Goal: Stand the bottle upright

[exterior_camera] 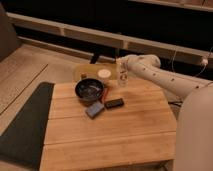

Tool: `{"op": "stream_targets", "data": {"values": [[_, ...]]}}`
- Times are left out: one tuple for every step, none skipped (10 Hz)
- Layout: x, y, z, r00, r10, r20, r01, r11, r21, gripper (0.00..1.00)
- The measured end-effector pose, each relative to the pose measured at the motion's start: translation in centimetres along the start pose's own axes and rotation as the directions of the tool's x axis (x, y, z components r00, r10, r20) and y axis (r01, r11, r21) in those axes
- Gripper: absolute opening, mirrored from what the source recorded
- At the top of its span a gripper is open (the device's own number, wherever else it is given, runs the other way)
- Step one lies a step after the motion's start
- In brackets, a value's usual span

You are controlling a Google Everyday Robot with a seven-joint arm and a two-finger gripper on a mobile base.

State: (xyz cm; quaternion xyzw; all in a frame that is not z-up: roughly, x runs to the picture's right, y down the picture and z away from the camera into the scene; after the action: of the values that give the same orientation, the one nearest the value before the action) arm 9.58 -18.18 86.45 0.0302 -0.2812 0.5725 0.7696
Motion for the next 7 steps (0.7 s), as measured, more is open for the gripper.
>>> {"op": "stream_targets", "data": {"values": [[-0.3,0.5,0.1,0.999,0.014,0.038,-0.013,1.0,-0.015,0.0],[-0.2,1.6,0.3,0.997,0.034,0.073,-0.031,0.999,-0.04,0.0],[0.3,2.7,0.4,0.995,0.048,0.092,-0.042,0.997,-0.063,0.0],[1.1,3.4,0.4,0.994,0.055,0.094,-0.047,0.996,-0.077,0.0],[2.1,3.9,0.3,0.995,0.053,0.084,-0.046,0.995,-0.086,0.0],[2.8,4.0,0.0,0.996,0.048,0.072,-0.042,0.995,-0.088,0.0],[3.3,4.0,-0.3,0.997,0.044,0.063,-0.038,0.995,-0.087,0.0]]}}
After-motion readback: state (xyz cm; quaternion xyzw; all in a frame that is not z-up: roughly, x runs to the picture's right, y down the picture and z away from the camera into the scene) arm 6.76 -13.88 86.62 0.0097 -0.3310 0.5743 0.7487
